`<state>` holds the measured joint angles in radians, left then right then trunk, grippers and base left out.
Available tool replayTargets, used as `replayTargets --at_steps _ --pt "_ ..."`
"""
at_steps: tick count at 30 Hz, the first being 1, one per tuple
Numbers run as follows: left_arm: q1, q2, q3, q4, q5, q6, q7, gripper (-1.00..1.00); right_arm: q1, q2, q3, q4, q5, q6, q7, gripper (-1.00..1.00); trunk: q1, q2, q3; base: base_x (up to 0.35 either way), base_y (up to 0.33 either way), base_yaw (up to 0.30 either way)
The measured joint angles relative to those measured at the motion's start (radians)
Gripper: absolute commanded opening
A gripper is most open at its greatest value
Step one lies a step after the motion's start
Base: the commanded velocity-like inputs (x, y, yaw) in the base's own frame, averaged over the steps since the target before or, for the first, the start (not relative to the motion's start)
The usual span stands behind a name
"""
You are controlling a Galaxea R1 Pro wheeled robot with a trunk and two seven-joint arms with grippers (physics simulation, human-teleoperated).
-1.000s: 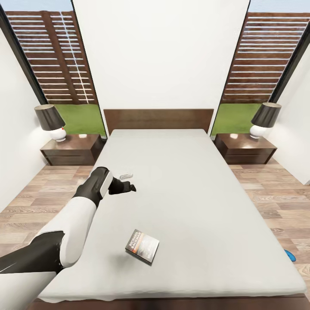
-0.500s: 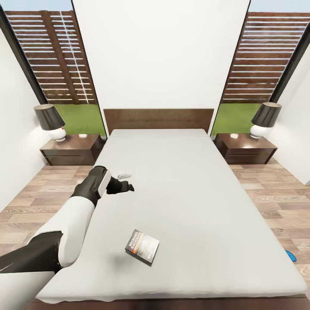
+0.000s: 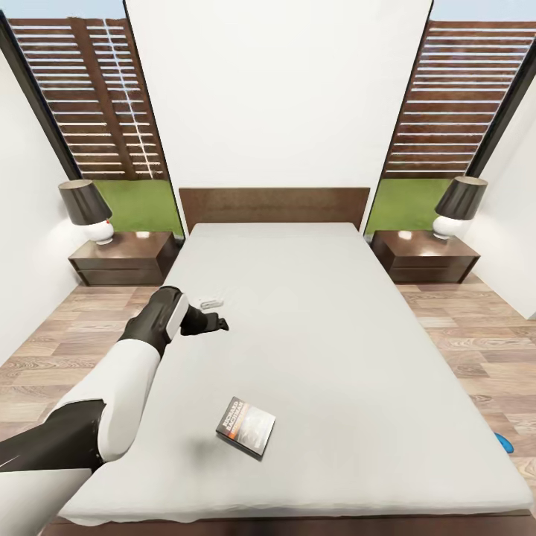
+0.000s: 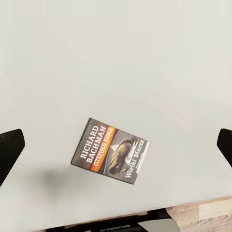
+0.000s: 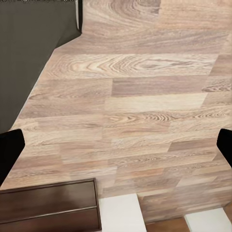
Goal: In the bedroom, move the book from the bed onto either nightstand, and place the two sandals side by side next to the bed.
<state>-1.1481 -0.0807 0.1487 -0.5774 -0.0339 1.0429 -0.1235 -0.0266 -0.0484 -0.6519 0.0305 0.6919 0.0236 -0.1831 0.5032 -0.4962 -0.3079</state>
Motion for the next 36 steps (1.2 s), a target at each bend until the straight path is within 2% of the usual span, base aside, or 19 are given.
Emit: replayTargets --at_steps 9,21,36 --pt "0.0 0.015 -0.002 0.0 -0.001 0.0 0.0 1.0 -0.001 -0.002 -0.001 0.0 0.0 -0.002 0.0 1.0 0.035 -0.063 -0.028 0.0 0.0 0.0" --pt "0.001 0.021 -0.003 0.0 -0.002 0.0 0.0 1.0 0.0 -0.004 -0.002 0.001 0.0 -0.003 0.001 1.0 0.035 -0.063 -0.031 0.0 0.0 0.0" --pt "0.003 0.023 -0.004 0.001 -0.002 0.0 -0.001 1.0 0.0 -0.005 -0.002 0.001 -0.001 -0.001 0.006 1.0 0.035 -0.063 -0.052 0.0 0.0 0.0"
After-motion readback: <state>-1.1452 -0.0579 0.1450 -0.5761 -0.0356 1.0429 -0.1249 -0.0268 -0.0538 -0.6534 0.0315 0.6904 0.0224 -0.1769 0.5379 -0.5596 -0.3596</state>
